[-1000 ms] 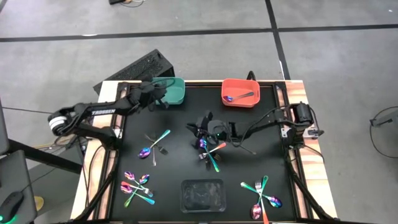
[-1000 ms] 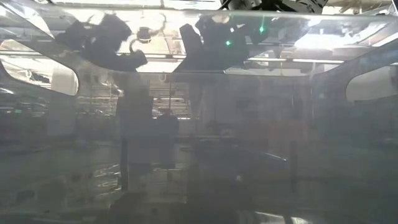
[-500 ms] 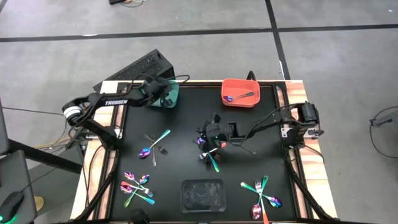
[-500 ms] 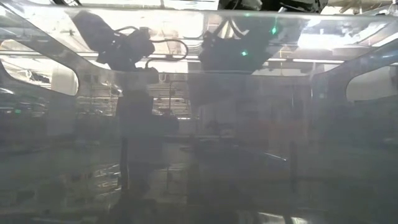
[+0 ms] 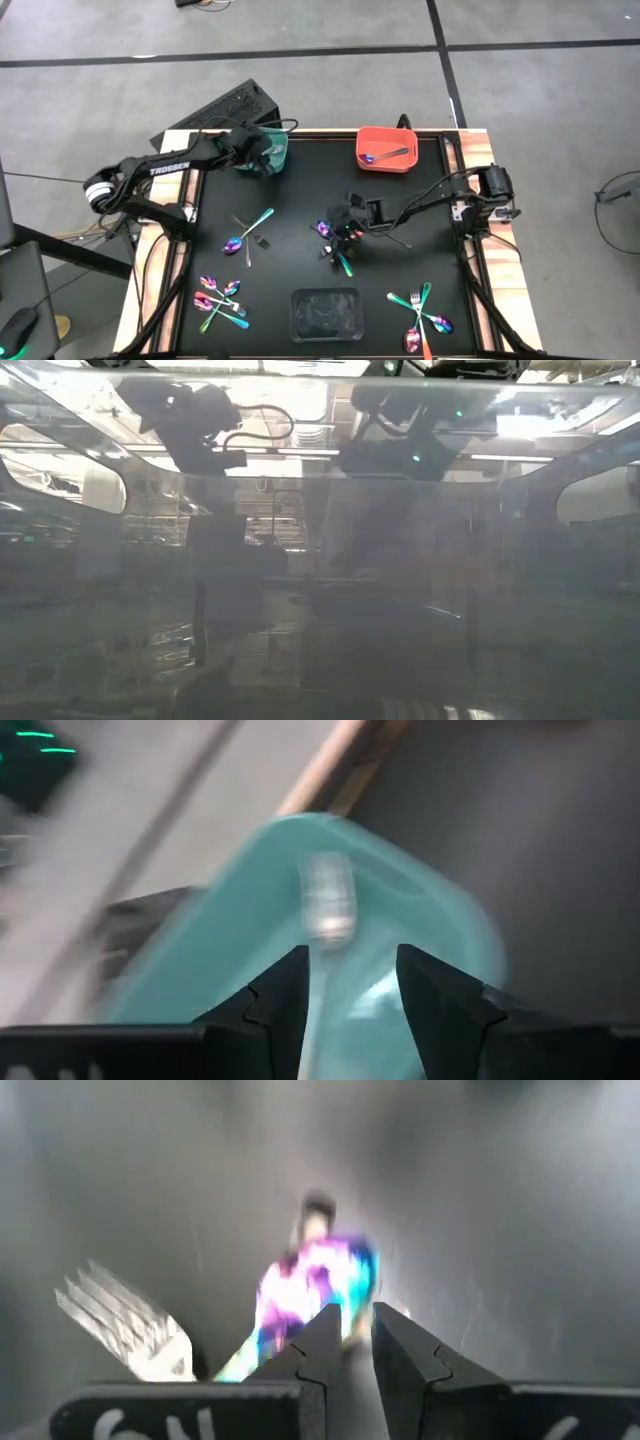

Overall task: Sort silverware by color (type)
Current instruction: Put the black fork into the black bin

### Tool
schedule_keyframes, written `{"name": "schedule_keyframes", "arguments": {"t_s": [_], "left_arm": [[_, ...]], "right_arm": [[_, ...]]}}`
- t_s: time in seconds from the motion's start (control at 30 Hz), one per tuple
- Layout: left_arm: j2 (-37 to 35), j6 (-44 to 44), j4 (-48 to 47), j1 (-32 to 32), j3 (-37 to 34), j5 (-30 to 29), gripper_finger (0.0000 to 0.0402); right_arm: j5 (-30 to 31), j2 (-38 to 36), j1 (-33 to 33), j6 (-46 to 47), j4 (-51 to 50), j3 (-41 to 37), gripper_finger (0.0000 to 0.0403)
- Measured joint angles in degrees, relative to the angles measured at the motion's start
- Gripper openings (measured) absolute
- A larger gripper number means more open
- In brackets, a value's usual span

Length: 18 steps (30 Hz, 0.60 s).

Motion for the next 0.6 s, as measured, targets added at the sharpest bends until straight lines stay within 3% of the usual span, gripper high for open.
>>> {"name": "schedule_keyframes", "arguments": {"t_s": [0.1, 0.2, 0.47, 0.6], "left_arm": [[-1.2, -1.6, 3.0, -1.5, -3.6, 8.7, 0.0139], [-1.3, -2.1, 5.8, -4.1, -7.3, 11.8, 0.0134], [-0.7, -2.6, 11.8, -6.8, -12.2, 11.5, 0.0117], [1.1, -0.5, 17.9, -5.8, -14.0, 6.3, 0.011]], "right_arm": [[-0.5, 0.0, 0.0, 3.8, -5.0, 0.0, 0.0079], [-0.5, -0.7, 0.2, 6.8, -11.3, 0.2, 0.0079], [3.0, -5.3, 1.1, 8.3, -22.2, 0.9, 0.0079], [5.4, -8.8, 2.0, 8.6, -25.3, 0.9, 0.0079]]}}
